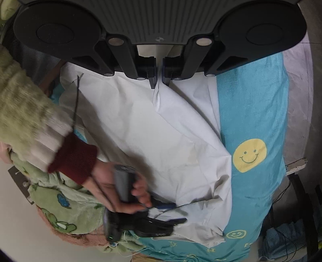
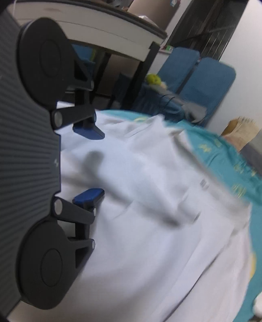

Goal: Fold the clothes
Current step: 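Grasp the T-shirt hem with the right tool while the left tool grasps the hem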

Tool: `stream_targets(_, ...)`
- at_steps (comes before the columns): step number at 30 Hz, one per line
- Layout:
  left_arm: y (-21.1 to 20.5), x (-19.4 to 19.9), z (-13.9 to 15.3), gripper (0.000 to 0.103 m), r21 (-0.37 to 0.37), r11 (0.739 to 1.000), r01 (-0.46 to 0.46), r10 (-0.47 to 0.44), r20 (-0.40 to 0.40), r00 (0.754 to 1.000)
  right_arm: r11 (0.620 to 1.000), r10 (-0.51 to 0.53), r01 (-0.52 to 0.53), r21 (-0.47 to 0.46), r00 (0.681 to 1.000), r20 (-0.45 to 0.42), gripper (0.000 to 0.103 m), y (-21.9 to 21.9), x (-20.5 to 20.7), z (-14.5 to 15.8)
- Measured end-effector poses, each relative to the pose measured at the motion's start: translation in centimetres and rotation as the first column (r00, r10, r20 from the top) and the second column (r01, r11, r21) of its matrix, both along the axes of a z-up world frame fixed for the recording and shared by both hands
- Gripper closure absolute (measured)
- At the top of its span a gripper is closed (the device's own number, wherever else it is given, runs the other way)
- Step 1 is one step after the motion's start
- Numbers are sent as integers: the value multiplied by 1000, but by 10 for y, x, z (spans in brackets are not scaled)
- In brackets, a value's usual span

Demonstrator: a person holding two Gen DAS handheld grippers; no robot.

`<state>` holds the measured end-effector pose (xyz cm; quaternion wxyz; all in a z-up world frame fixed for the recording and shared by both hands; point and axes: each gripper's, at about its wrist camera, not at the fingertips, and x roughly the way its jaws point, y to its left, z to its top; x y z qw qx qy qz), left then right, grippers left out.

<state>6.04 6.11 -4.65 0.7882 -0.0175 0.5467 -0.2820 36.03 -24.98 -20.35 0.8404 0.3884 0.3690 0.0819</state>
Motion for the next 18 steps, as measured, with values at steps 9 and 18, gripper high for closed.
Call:
stream_targets(9,-37,-7,5,98,-80,997,-14,15,13,1000,985,3,25,-170,987,162,95,-5,34,67)
stream_targets(18,-86,-2,-66,96,30,997,-65,66,-52,996,968,40,-12,-251,993,108,92,-32,40,33)
